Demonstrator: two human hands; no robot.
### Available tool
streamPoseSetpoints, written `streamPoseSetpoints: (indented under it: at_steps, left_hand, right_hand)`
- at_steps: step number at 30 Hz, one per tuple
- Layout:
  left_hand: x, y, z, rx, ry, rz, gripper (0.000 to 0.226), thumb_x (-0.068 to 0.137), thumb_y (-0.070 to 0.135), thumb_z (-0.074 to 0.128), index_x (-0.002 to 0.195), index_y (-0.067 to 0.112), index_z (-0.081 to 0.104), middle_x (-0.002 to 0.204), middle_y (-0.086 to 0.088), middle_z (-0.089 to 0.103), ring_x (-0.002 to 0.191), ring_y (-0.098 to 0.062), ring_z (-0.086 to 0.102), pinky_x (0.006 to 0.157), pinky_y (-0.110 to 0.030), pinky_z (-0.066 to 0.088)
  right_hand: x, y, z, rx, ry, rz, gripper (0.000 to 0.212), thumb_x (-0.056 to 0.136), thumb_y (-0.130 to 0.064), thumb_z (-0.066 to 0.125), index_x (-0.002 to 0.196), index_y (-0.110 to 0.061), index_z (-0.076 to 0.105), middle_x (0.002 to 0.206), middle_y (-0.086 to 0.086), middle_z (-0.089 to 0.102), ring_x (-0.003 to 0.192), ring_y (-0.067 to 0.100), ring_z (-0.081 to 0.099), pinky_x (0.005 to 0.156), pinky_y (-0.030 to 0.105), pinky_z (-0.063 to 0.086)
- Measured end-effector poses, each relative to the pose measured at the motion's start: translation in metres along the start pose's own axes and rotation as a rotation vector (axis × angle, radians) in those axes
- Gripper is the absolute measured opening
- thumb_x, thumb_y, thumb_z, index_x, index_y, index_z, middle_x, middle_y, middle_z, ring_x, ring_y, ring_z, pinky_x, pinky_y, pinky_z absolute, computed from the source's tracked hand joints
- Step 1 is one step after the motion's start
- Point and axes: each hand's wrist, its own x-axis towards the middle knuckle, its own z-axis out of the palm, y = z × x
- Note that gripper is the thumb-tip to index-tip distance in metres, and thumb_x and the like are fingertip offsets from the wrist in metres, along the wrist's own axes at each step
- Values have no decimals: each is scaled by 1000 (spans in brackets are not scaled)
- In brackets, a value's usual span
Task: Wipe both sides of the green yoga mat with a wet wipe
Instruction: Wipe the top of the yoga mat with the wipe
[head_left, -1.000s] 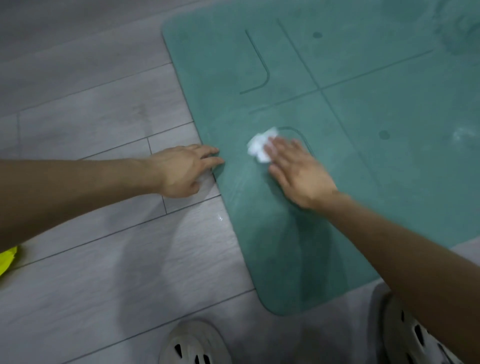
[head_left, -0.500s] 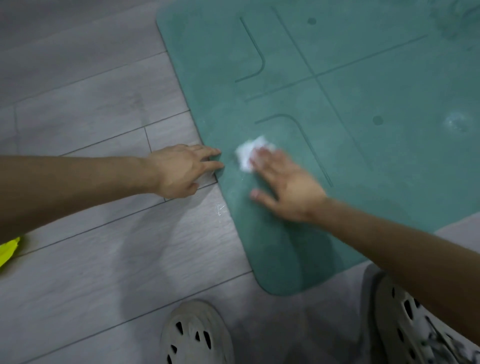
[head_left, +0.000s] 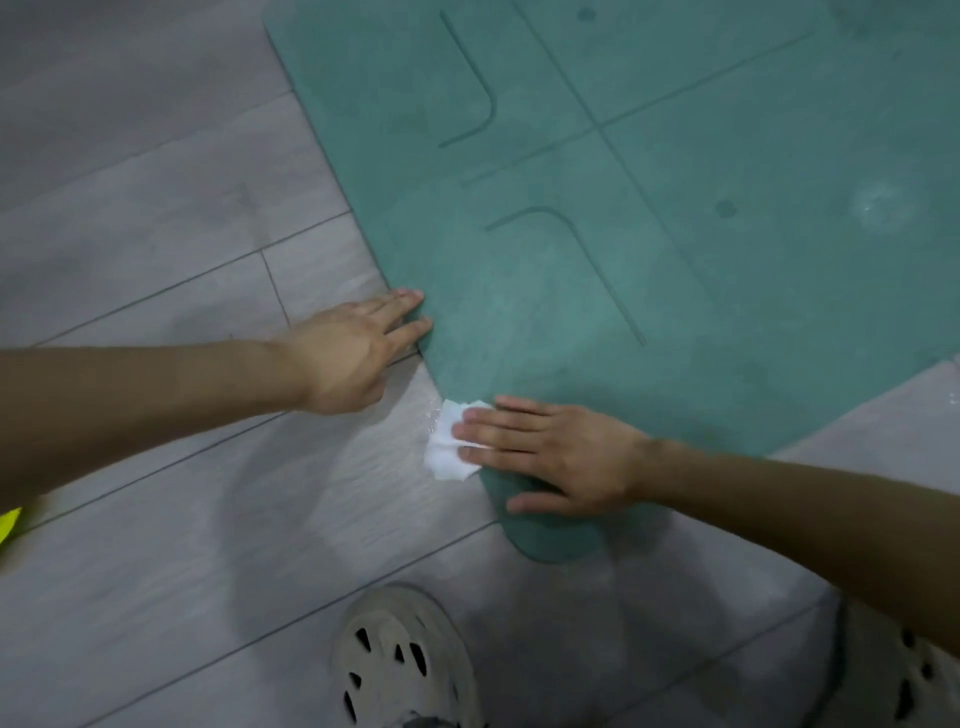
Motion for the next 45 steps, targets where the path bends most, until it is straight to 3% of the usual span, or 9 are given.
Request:
streamPoseSetpoints:
  at_steps: [2,7,11,13,19,25,32,38,45]
  left_hand:
    - [1,6,-1,-29,12,-2,89,92,27,61,168,13,18,175,-19,5,162,-31,12,130,-42,21]
    - [-6,24,1,40,36,65,85,91,29,60,167,19,24,176,-13,10,162,-28,16,130,-42,21]
    - [-10,37,-3,70,-41,58,86,95,30,55,169,18,14,177,-13,0,163,-28,10,131,-42,19]
    - [-11,42,-5,86,-58,80,87,94,30,57,169,19,14,177,-13,1,162,-28,12,131,-42,20]
    - [-23,60,-4,132,-102,105,89,91,36,60,168,27,16,177,-9,5,160,-27,19,128,-41,25]
    - [-25,80,-15,175,-232,80,88,99,35,57,169,26,6,177,-9,-3,162,-25,14,130,-36,21]
    - [-22,99,-9,176,-262,-6,94,98,39,56,169,20,-3,174,-18,-12,163,-30,3,130,-34,10]
    - [-24,102,-11,153,-344,-39,101,98,43,57,168,23,-13,172,-16,-26,163,-26,-10,132,-34,9]
    - [-22,111,-10,180,-347,-83,105,96,51,58,168,22,-13,172,-18,-24,163,-28,-8,132,-37,15]
  right_hand:
    - [-7,38,-6,-48,39,70,63,112,-48,37,166,-17,28,174,4,20,162,20,12,132,48,13]
    - [-15,87,-28,75,230,848,82,105,-68,13,167,-16,25,174,9,18,163,23,11,132,46,8]
    - [-20,-5,4,55,26,38,75,108,-58,38,167,-13,24,175,8,14,163,23,5,132,47,11]
    - [-32,4,6,9,14,-110,69,110,-51,43,166,-13,28,174,7,18,163,21,10,132,48,13]
    - [-47,84,-14,47,253,780,75,109,-64,24,167,-18,22,175,6,14,163,24,9,132,45,9]
    - [-54,-3,14,4,54,-150,67,110,-52,42,164,-14,33,173,8,23,162,22,12,131,47,14]
    - [-91,109,-18,87,330,829,70,108,-62,28,166,-23,26,175,9,18,162,26,11,132,49,9]
    - [-72,-8,25,7,66,-95,67,110,-58,35,165,-19,32,175,3,17,163,20,7,131,46,13]
    - [-104,146,-25,32,294,875,70,108,-60,22,166,-20,28,174,11,20,162,29,15,132,45,6]
